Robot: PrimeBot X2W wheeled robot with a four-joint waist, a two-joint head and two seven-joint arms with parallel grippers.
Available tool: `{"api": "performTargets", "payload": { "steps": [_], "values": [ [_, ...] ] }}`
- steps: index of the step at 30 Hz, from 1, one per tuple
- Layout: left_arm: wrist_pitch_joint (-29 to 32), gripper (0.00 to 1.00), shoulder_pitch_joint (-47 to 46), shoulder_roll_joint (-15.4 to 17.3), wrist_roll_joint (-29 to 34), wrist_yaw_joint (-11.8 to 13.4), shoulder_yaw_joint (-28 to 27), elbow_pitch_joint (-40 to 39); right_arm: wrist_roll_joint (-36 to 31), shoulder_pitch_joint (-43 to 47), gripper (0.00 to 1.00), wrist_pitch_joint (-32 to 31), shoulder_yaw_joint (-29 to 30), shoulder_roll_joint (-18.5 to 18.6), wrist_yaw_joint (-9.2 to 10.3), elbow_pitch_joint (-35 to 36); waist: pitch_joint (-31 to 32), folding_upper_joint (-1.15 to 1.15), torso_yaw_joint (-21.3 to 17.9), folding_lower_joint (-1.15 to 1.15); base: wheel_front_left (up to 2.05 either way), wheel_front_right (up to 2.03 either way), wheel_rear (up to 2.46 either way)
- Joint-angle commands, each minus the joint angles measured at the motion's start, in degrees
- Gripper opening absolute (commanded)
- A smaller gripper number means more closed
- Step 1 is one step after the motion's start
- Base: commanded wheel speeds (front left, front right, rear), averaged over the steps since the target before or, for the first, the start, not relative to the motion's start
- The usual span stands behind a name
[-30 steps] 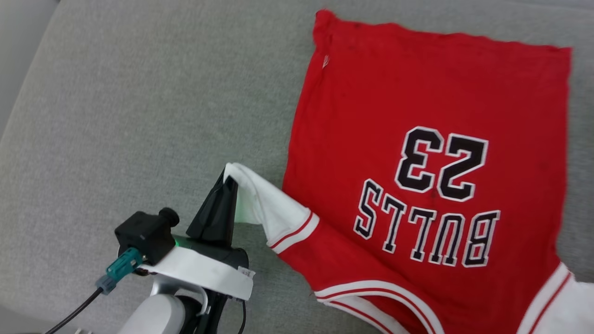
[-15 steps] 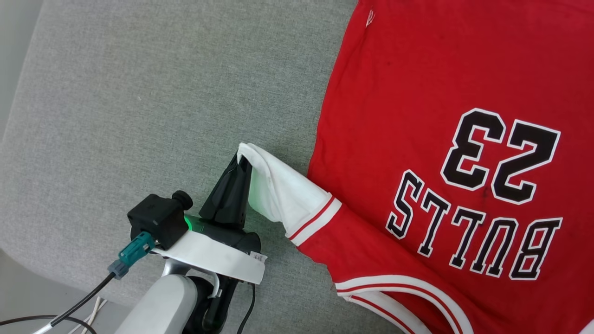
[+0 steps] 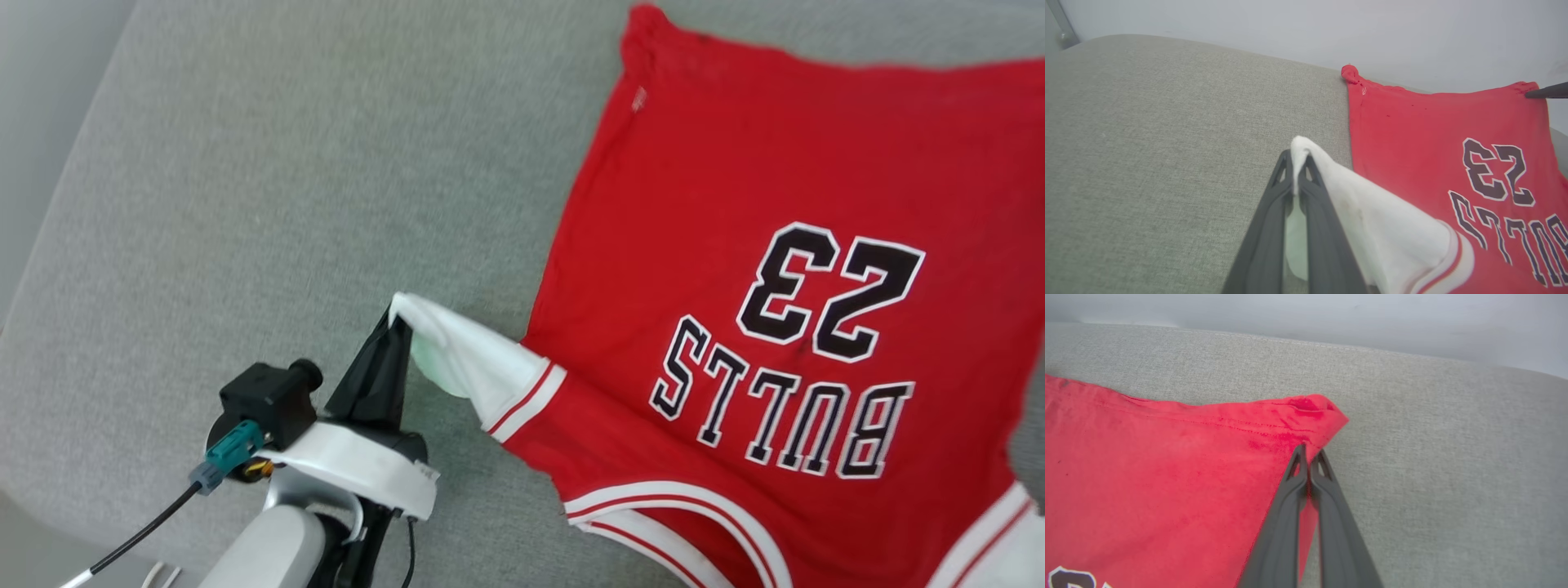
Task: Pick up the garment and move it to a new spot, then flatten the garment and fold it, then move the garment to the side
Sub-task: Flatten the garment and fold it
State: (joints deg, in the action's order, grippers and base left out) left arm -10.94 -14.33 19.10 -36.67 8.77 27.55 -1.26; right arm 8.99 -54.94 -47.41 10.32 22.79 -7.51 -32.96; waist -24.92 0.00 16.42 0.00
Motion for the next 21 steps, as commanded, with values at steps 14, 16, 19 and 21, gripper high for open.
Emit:
{"api": "performTargets", "payload": {
  "steps": [14, 16, 19, 21],
  "values": [
    [4.2, 0.0, 11.5, 6.3, -2.3, 6.9, -4.2, -0.6, 9.4, 27.3, 0.0, 0.1, -4.0, 3.8, 0.05, 12.3, 19.2, 0.0, -14.9, 0.0, 0.0, 0.0, 0.0],
    [5.0, 0.0, 12.9, 7.2, -2.6, 7.7, -4.7, -1.3, 10.3, 32.9, 0.0, -1.0, -2.5, 3.4, 0.05, 15.4, 20.3, 0.0, -16.1, 0.0, 0.0, 0.0, 0.0],
    [6.1, 0.0, 14.7, 8.5, -2.8, 8.9, -5.2, -2.1, 11.4, 42.0, 0.0, -2.6, 0.0, 1.4, 0.06, 20.2, 21.7, 0.0, -17.8, 0.0, 0.0, 0.0, 0.0],
    [6.6, 0.0, 15.8, 9.0, -2.8, 9.4, -5.3, -2.6, 11.7, 47.9, 0.0, -3.5, 2.0, -0.6, 0.04, 23.6, 22.4, 0.0, -18.5, 0.0, 0.0, 0.0, 0.0]
  ]
}}
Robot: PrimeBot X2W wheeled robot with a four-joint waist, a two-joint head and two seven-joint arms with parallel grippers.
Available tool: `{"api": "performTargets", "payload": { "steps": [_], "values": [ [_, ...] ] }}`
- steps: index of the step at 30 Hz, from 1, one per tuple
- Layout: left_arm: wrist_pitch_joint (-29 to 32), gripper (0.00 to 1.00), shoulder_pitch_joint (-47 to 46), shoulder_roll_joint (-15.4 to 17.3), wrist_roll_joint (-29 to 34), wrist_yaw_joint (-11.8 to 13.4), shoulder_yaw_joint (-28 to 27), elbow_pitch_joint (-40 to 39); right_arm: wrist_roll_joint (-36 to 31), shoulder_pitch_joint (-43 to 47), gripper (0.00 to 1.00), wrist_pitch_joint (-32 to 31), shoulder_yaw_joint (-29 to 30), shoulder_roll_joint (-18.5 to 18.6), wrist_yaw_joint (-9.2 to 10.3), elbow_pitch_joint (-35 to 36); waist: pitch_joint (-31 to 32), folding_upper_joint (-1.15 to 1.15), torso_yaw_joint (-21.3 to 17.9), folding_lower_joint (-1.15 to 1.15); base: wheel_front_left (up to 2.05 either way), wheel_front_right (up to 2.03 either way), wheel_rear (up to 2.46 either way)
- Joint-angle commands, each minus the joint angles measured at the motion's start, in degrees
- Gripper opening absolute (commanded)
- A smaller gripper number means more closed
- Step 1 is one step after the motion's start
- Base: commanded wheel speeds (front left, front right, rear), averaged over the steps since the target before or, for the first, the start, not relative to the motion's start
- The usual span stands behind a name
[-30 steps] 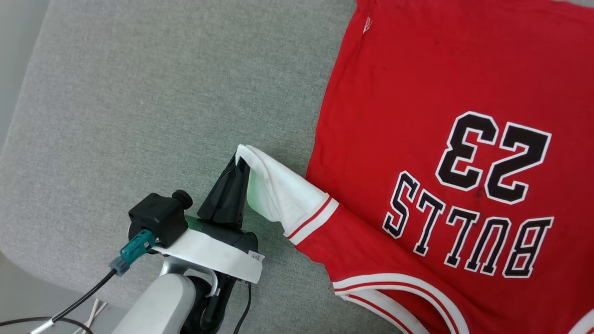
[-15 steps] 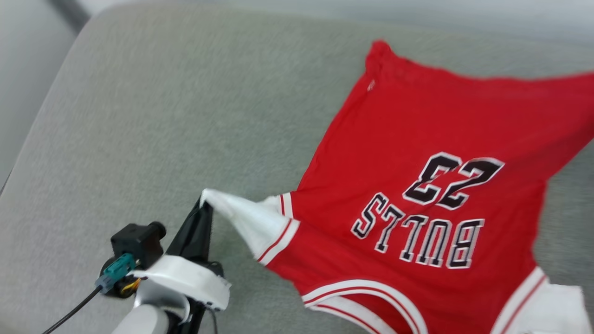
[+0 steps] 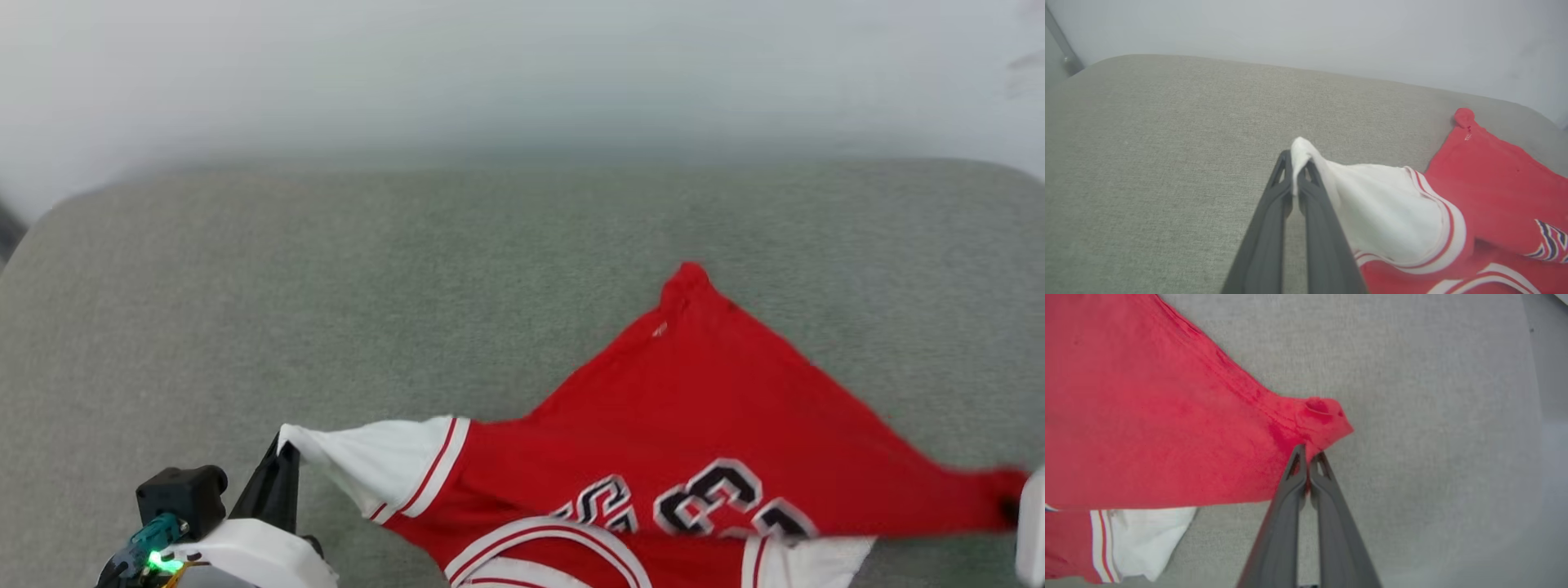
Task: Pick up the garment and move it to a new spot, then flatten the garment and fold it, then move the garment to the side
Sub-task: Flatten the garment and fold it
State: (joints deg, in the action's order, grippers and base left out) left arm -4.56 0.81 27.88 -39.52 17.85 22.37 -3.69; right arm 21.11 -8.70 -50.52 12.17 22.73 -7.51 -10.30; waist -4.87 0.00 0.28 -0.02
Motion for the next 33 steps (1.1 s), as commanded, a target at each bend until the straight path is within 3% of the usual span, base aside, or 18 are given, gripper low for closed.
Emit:
{"api": "performTargets", "payload": {
  "steps": [1, 7, 8, 9, 17, 23, 28, 33],
  "values": [
    [0.7, 0.0, 1.9, 0.7, -0.4, 1.1, -0.3, -1.3, 0.1, 10.7, 0.0, -2.3, 2.2, -5.0, 0.04, 4.7, 3.0, 0.0, -3.4, 0.02, 0.0, 0.0, 0.0],
    [1.7, 0.0, 2.7, 1.3, -0.5, 1.8, -0.4, -3.1, 0.2, 19.1, 0.0, -3.2, 5.2, -12.9, 0.04, 8.5, 2.6, 0.0, -4.9, 0.02, 0.0, 0.0, 0.0],
    [1.8, 0.0, 2.5, 1.3, -0.4, 1.8, -0.3, -3.4, 0.3, 19.1, 0.42, -1.9, 5.7, -13.7, 0.03, 8.9, 2.5, 0.0, -4.9, 0.02, 0.0, 0.0, 0.0],
    [1.9, 0.0, 2.2, 1.3, -0.3, 1.8, -0.1, -3.7, 0.1, 19.1, 1.0, -0.2, 5.7, -14.0, 0.04, 9.2, 2.4, 0.0, -4.9, 0.02, 0.0, 0.0, 0.0],
    [2.3, 0.0, 0.6, 1.2, 0.4, 1.7, 0.6, -5.1, -0.7, 12.7, 1.0, 23.9, 7.2, -14.0, 0.04, 8.0, 1.3, 0.0, -4.2, 0.02, 0.0, 0.0, 0.0],
    [2.0, 0.0, -1.8, 0.5, 0.9, 0.8, 1.5, -5.1, 2.4, 5.2, 1.0, 36.8, 2.9, -9.6, 0.04, 3.0, -1.0, 0.0, -2.4, 0.02, 0.0, 0.0, 0.0],
    [1.9, 0.0, -5.4, -0.4, 1.7, -0.7, 2.7, -5.2, 5.1, -2.7, 1.0, 36.2, -2.0, -4.6, 0.03, -1.0, -5.0, 0.0, 0.4, 0.02, 0.0, 0.0, 0.0],
    [1.3, 0.0, -9.4, -1.6, 2.2, -2.4, 3.9, -4.4, 9.1, -11.2, 1.0, 23.7, -7.2, 0.4, 0.03, -3.1, -9.6, 0.0, 3.6, 0.02, 0.0, 0.0, 0.0]
  ]
}}
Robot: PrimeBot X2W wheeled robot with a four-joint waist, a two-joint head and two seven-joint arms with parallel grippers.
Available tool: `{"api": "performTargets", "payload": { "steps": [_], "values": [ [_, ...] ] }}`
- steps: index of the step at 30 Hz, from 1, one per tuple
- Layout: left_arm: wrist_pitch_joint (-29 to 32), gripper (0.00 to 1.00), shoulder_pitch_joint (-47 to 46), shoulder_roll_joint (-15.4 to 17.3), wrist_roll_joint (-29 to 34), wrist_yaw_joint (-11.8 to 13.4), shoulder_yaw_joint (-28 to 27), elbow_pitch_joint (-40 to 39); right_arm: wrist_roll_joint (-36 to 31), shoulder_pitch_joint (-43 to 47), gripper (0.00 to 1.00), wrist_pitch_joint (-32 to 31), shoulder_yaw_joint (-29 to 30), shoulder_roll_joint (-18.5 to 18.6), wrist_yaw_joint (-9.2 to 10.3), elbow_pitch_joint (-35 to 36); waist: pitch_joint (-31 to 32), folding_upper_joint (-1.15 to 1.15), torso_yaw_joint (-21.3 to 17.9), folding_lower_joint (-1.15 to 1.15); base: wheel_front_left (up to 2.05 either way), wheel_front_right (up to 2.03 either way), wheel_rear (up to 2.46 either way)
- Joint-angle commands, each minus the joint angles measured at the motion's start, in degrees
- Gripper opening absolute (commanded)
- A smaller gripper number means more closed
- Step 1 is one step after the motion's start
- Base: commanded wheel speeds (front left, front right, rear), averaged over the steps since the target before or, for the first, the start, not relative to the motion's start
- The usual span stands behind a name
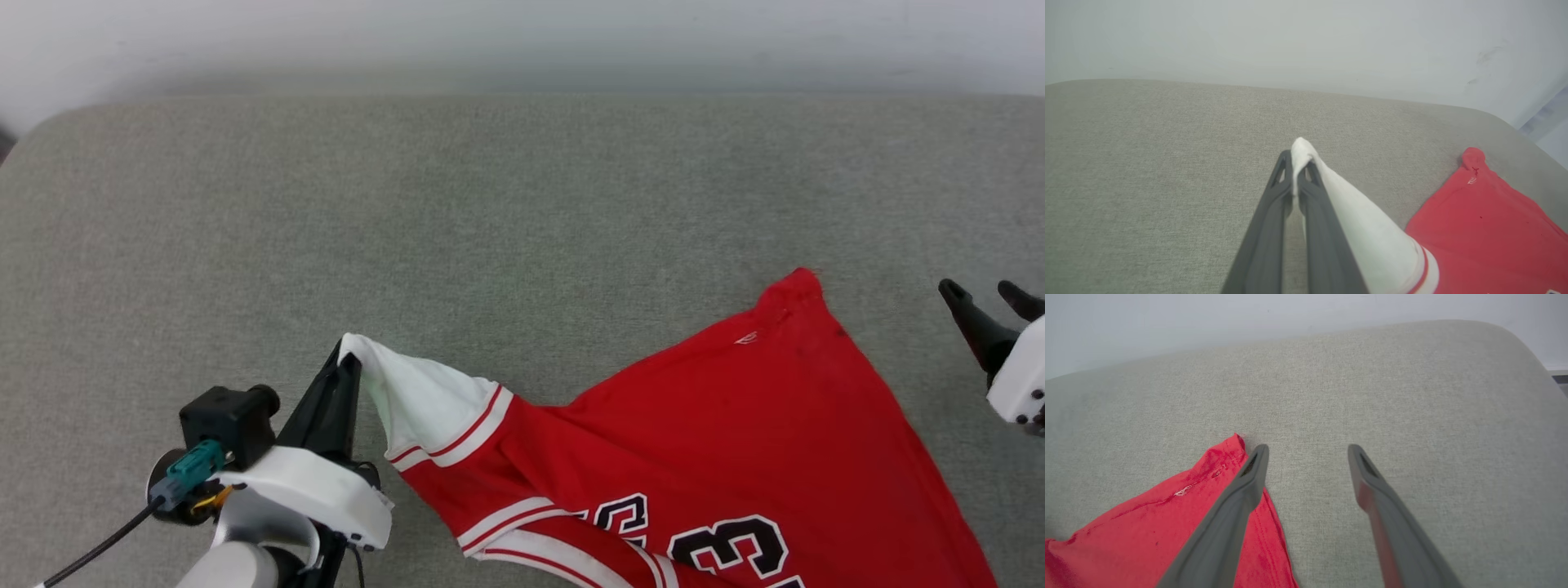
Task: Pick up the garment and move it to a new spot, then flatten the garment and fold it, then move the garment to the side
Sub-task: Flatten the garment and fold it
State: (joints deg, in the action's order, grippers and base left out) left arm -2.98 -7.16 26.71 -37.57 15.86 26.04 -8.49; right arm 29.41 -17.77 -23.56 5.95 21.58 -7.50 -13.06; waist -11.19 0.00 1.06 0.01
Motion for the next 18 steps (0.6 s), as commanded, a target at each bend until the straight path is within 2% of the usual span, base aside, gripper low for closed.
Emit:
{"api": "performTargets", "payload": {
  "steps": [1, 4, 7, 10, 12, 18],
  "values": [
    [-0.4, 0.0, -2.3, -0.8, 0.4, -0.8, 0.6, 0.7, 2.1, -3.6, 1.0, -6.9, -1.9, 2.3, 0.03, -0.3, -4.0, 0.0, 3.6, -0.01, 0.0, 0.0, 0.0],
    [-0.8, 0.0, -4.7, -1.7, 0.7, -1.9, 1.4, 1.7, 3.2, -7.9, 1.0, -17.1, -2.9, 3.9, 0.03, -0.2, -6.1, 0.0, 5.4, -0.01, 0.0, 0.0, 0.0],
    [-1.4, 0.0, -6.5, -2.6, 1.0, -2.7, 1.9, 2.6, 2.6, -10.7, 1.0, -26.6, -4.0, 3.3, 0.03, -0.5, -7.7, 0.0, 6.4, -0.01, 0.0, 0.0, 0.0],
    [-1.8, 0.0, -8.0, -3.4, 1.1, -3.3, 2.3, 3.3, 1.3, -13.3, 1.0, -32.6, -5.8, 2.2, 0.03, -0.8, -9.2, 0.0, 7.2, -0.01, 0.0, 0.0, 0.0],
    [-2.0, 0.0, -8.9, -3.7, 1.2, -3.7, 2.6, 3.8, 0.7, -14.1, 1.0, -34.7, -7.1, 1.6, 0.02, -1.5, -10.1, 0.0, 7.5, -0.01, 0.0, 0.0, 0.0],
    [-2.7, 0.0, -10.2, -4.6, 1.2, -4.7, 3.3, 5.3, 0.1, -15.2, 1.0, -35.4, -10.1, 1.0, 0.02, -5.2, -11.4, 0.0, 8.0, -0.01, 0.0, 0.0, 0.0]
  ]
}}
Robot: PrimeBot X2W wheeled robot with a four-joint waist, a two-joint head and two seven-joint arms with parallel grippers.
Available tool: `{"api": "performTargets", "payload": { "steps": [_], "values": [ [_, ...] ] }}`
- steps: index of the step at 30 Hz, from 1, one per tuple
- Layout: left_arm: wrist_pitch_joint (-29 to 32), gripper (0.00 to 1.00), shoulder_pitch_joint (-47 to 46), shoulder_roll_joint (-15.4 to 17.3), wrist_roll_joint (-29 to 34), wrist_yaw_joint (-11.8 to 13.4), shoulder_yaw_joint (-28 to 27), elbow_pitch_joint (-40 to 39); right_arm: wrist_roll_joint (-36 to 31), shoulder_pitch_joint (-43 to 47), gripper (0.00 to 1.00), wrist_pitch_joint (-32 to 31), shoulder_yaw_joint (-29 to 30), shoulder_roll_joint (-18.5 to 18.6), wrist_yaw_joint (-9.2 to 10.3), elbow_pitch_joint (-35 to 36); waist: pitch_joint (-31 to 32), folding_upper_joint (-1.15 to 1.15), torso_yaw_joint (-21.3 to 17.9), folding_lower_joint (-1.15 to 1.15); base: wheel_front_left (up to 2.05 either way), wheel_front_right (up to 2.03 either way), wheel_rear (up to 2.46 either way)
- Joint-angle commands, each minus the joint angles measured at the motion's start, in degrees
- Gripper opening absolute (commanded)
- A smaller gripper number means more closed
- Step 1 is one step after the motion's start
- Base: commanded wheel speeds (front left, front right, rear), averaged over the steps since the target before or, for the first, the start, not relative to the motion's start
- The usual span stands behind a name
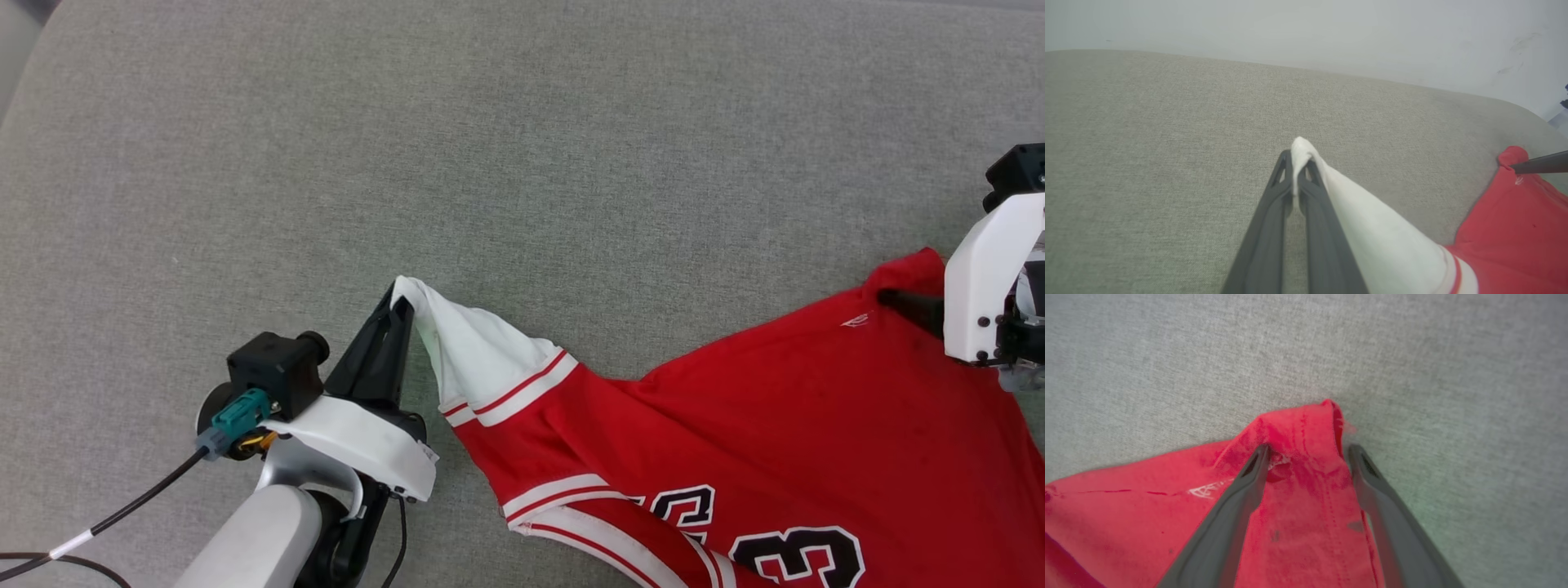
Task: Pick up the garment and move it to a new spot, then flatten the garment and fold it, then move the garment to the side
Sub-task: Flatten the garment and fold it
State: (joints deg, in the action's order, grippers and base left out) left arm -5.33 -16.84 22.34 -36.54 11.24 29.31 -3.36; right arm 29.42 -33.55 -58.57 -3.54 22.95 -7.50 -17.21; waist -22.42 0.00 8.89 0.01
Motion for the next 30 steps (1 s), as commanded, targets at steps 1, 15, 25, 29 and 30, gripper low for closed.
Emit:
{"api": "performTargets", "payload": {
  "steps": [1, 15, 25, 29, 30],
  "values": [
    [-0.4, 0.0, -0.6, -0.4, 0.1, -0.2, 0.2, 0.5, 0.2, 1.1, 1.0, -1.1, -1.1, -0.6, 0.03, -2.5, -0.2, 0.0, 0.3, -0.01, 0.0, 0.0, 0.0],
    [0.0, 0.0, -0.8, 0.9, 0.3, -1.0, 1.0, 4.7, 3.0, -0.3, 0.0, 3.0, -3.6, -0.8, 0.03, -5.2, 6.3, 0.0, -1.4, -0.01, 0.0, 0.0, 0.0],
    [2.6, 0.0, -7.6, 2.2, -3.5, -2.7, -2.9, 10.7, 0.4, -1.3, 0.0, 16.3, -4.4, -1.2, 0.03, -6.5, 18.3, 0.0, -5.3, -0.01, 0.0, 0.0, 0.0],
    [4.3, 0.0, -13.4, 2.0, -4.5, -4.2, -3.6, 15.7, -0.7, -2.8, 0.0, 19.5, -4.5, -2.0, 0.03, -8.5, 20.9, 0.0, -6.8, -0.01, 0.0, 0.0, 0.0],
    [4.6, 0.0, -15.1, 1.9, -4.6, -4.7, -3.6, 17.0, -1.0, -3.5, 0.0, 20.1, -4.6, -2.2, 0.03, -9.1, 21.3, 0.0, -7.2, -0.01, 0.0, 0.0, 0.0]
  ]
}}
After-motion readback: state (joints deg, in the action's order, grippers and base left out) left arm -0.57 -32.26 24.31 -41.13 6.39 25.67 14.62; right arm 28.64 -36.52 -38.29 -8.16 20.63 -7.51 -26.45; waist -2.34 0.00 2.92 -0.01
